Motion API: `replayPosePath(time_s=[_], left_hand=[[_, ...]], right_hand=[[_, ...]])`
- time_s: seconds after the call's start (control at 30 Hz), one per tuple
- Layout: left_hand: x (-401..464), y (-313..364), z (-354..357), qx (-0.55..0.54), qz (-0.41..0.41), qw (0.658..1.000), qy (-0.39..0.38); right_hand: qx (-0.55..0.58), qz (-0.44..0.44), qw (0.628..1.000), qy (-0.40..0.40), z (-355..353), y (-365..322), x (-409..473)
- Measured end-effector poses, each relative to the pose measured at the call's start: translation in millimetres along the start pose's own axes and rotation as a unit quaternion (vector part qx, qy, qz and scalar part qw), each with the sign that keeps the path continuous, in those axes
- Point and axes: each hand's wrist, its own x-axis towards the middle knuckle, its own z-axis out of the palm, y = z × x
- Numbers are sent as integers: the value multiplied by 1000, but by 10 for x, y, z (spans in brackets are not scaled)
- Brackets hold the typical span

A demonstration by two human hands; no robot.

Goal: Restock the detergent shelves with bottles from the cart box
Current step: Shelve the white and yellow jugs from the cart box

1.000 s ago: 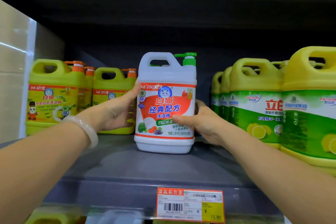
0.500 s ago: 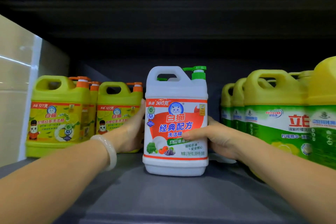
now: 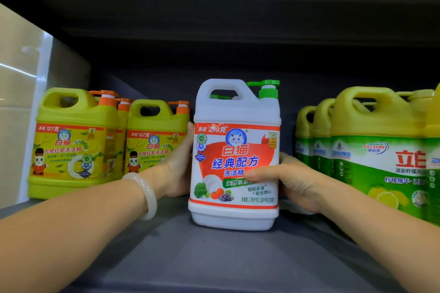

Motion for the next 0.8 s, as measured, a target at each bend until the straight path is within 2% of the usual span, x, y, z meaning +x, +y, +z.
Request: replayPosePath(time_s=[0.1, 0.23, 0.33, 0.5, 0.8], left_hand=[[-67, 100, 7, 21, 3, 1000, -10], [-169, 130, -119, 147, -44, 987, -43], [-148, 32, -110, 168, -69, 980, -77], [-128, -10, -21, 242, -70, 964, -84], [-127, -15, 41, 234, -64, 966, -86]], right_hand=[[-5, -7, 1000, 15, 5, -21, -36], [-19, -7, 999, 34, 2, -34, -65], [-15, 2, 999, 45, -46, -51, -83], [-7, 20, 999, 47, -126, -70, -101], [-7, 42, 997, 70, -184, -61, -87]])
